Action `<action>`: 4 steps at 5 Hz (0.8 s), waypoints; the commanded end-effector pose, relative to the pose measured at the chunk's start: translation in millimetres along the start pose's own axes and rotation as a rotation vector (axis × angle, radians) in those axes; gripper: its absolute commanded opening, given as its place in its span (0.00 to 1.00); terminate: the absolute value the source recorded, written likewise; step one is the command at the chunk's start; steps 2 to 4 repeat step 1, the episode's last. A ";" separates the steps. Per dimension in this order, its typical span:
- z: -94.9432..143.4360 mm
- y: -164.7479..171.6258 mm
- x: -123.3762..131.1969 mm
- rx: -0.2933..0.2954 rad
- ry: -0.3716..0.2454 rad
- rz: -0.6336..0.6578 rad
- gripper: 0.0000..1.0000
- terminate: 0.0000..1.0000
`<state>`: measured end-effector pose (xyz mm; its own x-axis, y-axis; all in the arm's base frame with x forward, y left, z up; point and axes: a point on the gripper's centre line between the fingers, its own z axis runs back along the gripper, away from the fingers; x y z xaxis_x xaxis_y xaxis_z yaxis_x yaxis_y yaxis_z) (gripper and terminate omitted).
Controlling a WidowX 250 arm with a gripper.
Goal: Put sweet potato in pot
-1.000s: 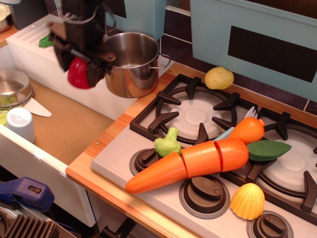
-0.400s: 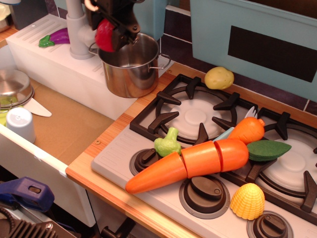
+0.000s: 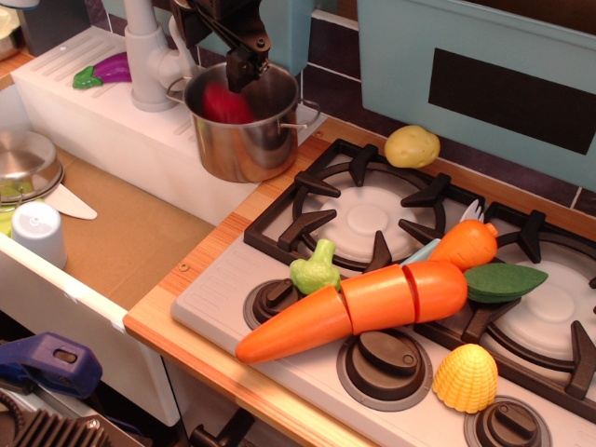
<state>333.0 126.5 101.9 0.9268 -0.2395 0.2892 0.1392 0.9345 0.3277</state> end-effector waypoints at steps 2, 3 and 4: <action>4.4 8.0 4.6 0.000 -0.040 0.011 1.00 1.00; 4.4 8.0 4.6 0.000 -0.040 0.011 1.00 1.00; 4.4 8.0 4.6 0.000 -0.040 0.011 1.00 1.00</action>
